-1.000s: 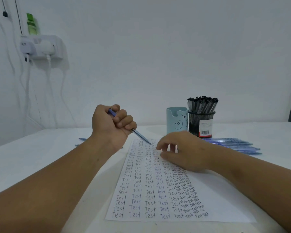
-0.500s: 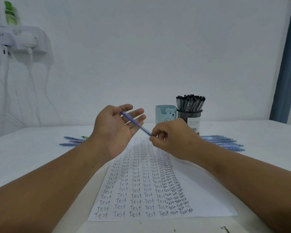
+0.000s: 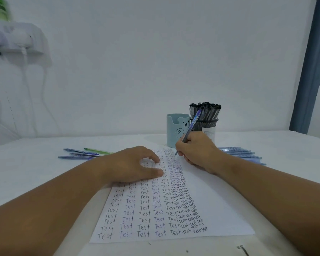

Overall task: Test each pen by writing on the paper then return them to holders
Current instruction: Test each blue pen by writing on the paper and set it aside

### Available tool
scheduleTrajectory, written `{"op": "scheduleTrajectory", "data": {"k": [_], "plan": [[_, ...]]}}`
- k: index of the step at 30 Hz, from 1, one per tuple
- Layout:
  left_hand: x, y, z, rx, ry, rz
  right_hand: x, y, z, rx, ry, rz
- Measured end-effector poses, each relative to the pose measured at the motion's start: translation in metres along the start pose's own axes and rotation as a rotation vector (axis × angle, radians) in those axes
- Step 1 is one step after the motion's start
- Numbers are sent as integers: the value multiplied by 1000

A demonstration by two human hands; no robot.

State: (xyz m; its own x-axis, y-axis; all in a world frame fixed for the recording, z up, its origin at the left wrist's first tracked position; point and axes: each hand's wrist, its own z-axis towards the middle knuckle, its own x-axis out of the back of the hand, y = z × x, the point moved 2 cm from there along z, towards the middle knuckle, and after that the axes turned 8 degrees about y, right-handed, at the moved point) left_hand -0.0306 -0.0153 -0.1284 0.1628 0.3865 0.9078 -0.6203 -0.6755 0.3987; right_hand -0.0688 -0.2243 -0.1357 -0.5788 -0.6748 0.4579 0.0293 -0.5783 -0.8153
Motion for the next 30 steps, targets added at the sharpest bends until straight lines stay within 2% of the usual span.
{"op": "scheduleTrajectory", "data": {"k": [7, 30], "plan": [[1, 3, -1, -1, -14, 3, -1, -1, -1, 106, 18, -161], [1, 3, -2, -4, -23, 9, -3, 1, 2, 135, -7, -210]]}}
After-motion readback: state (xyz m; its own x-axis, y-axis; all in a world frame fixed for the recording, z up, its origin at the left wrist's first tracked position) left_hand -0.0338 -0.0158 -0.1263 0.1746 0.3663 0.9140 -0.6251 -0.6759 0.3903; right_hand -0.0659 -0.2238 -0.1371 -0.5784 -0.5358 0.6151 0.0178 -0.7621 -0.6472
